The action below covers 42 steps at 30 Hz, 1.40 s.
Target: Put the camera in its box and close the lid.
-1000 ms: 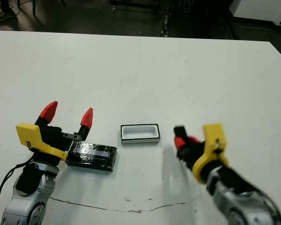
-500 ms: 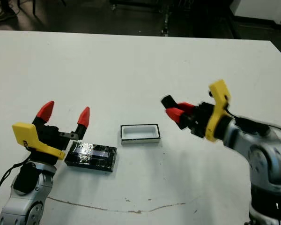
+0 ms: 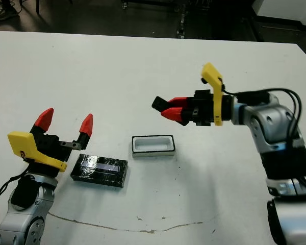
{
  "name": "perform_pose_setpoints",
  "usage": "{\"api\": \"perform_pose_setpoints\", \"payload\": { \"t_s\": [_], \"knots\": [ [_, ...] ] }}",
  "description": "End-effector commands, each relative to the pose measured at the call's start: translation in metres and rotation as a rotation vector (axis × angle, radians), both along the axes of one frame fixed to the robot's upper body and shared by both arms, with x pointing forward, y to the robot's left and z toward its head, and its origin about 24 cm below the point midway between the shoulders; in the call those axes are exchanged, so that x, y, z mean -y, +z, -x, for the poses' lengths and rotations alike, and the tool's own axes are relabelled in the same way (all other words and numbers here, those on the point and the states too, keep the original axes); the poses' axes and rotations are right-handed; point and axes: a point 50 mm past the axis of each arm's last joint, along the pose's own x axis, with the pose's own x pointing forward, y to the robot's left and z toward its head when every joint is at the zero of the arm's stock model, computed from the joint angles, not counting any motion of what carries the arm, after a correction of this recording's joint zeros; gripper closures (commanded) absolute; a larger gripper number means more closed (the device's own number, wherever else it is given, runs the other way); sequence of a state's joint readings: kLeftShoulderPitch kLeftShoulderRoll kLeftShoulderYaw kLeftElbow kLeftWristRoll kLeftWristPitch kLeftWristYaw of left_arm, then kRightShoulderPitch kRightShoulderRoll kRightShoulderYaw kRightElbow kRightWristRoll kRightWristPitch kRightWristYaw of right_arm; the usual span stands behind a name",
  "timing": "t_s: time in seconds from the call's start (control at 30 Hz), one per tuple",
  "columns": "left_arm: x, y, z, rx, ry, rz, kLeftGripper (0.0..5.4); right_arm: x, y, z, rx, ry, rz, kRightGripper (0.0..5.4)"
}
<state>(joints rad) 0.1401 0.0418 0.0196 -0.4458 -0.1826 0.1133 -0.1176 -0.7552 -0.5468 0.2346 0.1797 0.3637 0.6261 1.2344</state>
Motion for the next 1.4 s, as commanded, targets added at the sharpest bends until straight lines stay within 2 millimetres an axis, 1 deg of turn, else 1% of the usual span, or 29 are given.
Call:
{"api": "perform_pose_setpoints", "payload": {
  "t_s": [0.03,0.27,0.6,0.7,0.9,1.07,1.4],
  "knots": [
    [-0.002,-0.002,-0.001,-0.011,0.007,-0.014,0.00,-0.005,0.003,-0.005,-0.009,0.050,0.043,3.75],
    [-0.003,-0.002,-0.001,-0.017,0.003,-0.005,0.00,-0.014,-0.002,-0.010,0.024,0.193,0.025,3.75],
    [-0.003,-0.002,-0.001,-0.019,-0.001,-0.022,0.00,-0.024,-0.013,-0.011,0.018,0.297,-0.001,3.75],
    [-0.003,-0.004,-0.001,-0.022,-0.003,-0.018,0.00,-0.026,-0.016,-0.010,0.016,0.310,-0.011,3.75],
    [-0.004,-0.005,-0.001,-0.017,-0.004,-0.021,0.00,-0.029,-0.029,-0.008,-0.055,0.314,-0.009,3.75],
    [-0.004,-0.005,-0.001,-0.028,-0.014,-0.001,0.00,-0.030,-0.041,-0.005,-0.069,0.306,-0.008,3.75],
    [-0.004,-0.005,-0.001,-0.032,-0.028,-0.002,0.00,-0.027,-0.049,-0.001,-0.054,0.266,0.016,3.75]
  ]
}}
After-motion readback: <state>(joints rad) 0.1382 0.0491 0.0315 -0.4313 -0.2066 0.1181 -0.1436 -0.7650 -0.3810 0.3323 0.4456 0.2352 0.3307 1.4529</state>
